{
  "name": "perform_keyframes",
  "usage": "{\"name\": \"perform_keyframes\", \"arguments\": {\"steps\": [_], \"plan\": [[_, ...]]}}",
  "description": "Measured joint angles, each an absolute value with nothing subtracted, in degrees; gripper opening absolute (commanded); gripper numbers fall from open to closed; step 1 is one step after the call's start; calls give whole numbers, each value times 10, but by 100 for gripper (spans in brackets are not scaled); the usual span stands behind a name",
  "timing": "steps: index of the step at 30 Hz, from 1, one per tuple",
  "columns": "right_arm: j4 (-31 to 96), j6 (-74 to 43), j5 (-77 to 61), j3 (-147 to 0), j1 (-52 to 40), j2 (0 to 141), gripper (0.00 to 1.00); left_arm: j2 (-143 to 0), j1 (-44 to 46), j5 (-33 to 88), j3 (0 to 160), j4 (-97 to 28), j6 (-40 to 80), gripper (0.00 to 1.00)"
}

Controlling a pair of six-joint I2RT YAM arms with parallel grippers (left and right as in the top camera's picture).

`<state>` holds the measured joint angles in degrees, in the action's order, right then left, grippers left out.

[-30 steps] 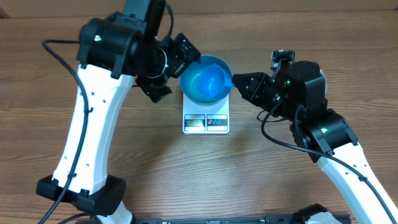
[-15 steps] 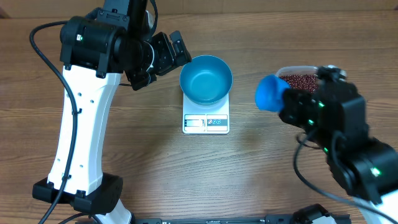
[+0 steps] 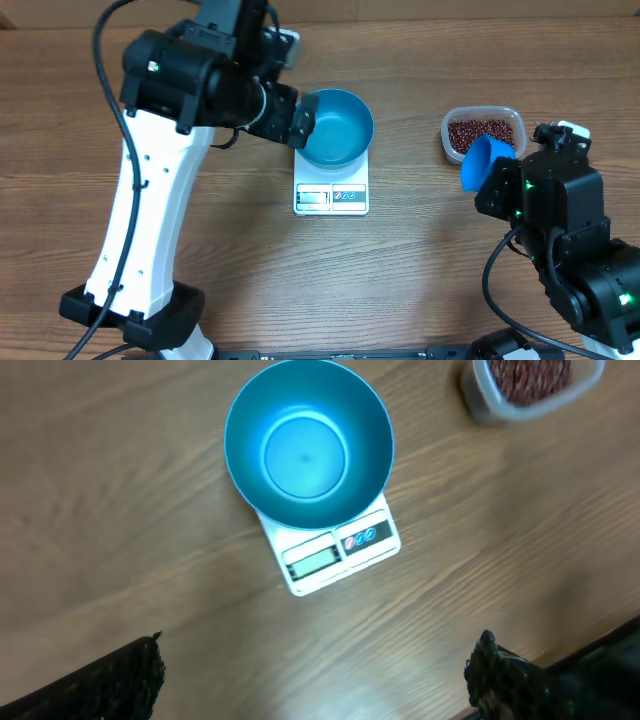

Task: Scoop item into bowl and weigh 150g on scale

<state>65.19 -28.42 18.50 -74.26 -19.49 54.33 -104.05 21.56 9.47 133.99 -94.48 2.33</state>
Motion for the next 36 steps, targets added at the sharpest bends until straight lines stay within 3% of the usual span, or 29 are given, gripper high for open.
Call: {"name": "perform_keyframes", "arguments": {"steps": [6,7,9,11,12,24,36], "plan": [[652,-282,189,-743,-195,543,4,-1040,217,84,1340,-942,-9,99],[652,-282,189,-743,-195,543,4,-1040,217,83,1340,-941,-9,95],[652,-282,189,-743,-195,543,4,-1040,217,83,1340,-939,-9,71],[652,-282,186,-743,-195,543,4,-1040,217,83,1340,-939,-11,24],[653,-283,184,-743,-195,543,4,-1040,217,83,1340,-939,-12,7],[657,-282,180,-743,-195,543,4,-1040,234,83,1340,-967,-47,4],[674,-283,180,-743,-195,543,4,-973,387,49,1340,-967,-84,5]]}}
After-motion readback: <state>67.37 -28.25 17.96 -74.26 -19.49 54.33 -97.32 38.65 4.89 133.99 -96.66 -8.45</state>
